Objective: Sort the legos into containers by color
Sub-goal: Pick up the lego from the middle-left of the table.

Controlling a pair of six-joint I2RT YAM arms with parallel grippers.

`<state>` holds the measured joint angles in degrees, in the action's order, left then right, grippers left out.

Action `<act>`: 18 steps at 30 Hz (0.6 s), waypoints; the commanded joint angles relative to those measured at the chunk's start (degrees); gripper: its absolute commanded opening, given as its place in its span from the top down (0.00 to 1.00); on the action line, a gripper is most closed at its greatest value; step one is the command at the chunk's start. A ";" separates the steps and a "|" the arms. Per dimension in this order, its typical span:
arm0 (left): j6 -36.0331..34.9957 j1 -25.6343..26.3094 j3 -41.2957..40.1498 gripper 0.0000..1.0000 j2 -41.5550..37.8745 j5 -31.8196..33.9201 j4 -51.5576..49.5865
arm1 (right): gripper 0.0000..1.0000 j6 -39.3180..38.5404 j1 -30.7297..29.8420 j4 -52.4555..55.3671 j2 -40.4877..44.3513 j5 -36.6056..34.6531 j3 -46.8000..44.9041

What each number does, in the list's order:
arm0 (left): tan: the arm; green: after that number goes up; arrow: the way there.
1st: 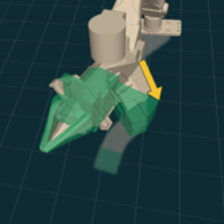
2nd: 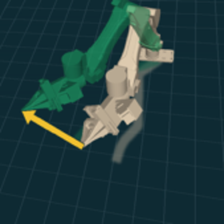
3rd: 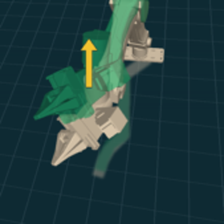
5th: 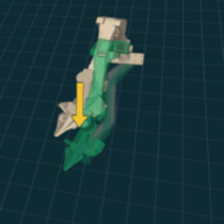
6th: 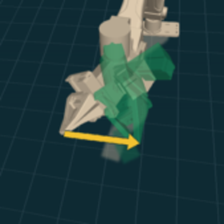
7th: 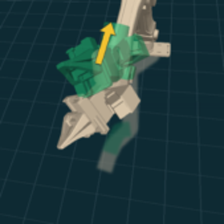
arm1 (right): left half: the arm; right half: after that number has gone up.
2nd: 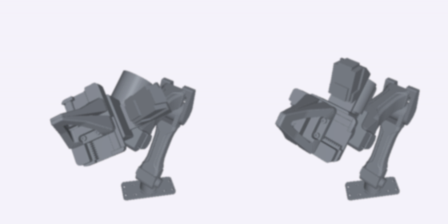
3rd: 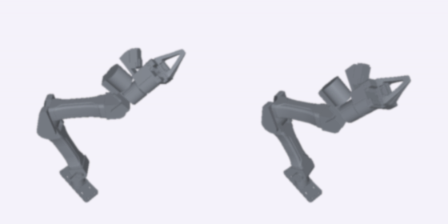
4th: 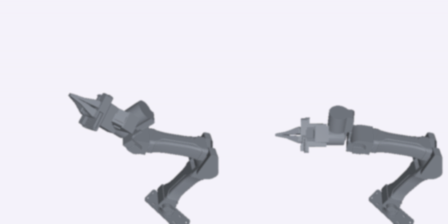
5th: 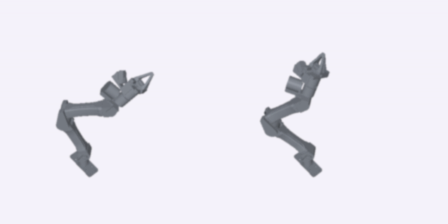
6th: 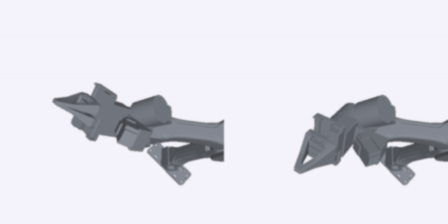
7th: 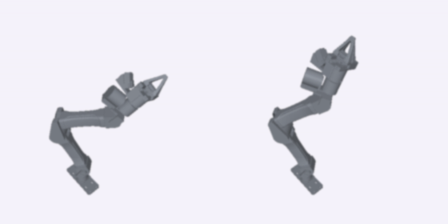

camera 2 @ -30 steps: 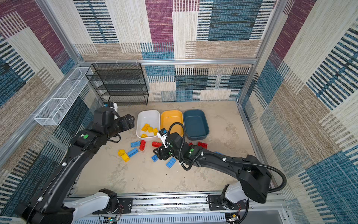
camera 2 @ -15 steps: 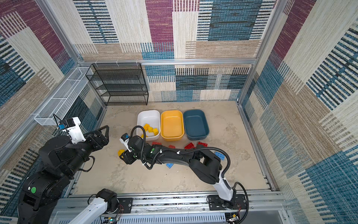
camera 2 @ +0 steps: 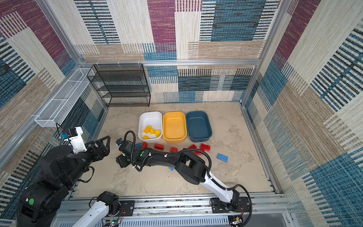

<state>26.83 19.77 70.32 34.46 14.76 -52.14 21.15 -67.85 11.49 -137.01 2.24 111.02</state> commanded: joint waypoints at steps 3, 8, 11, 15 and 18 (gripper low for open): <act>-1.34 -0.01 -1.05 0.17 -0.44 -0.35 -0.24 | 0.33 0.54 -0.08 2.27 -2.51 -4.03 2.25; -1.01 -0.07 -2.03 0.17 -1.01 -0.61 -0.09 | 0.33 0.01 -0.08 4.46 -5.13 -4.90 4.86; -0.91 -0.05 -2.38 0.17 -1.39 -0.62 -0.21 | 0.34 -0.21 -0.08 5.19 -6.17 -5.59 5.26; -0.90 -0.04 -2.47 0.17 -1.49 -0.61 -0.32 | 0.34 -0.58 -0.08 5.73 -6.78 -7.20 5.29; -0.90 -0.04 -2.71 0.17 -1.45 -0.70 -0.22 | 0.35 -0.87 -0.08 5.68 -6.70 -7.98 4.89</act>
<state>26.83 19.77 67.92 33.04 14.57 -52.73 20.67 -67.88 16.80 -143.65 -3.77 115.85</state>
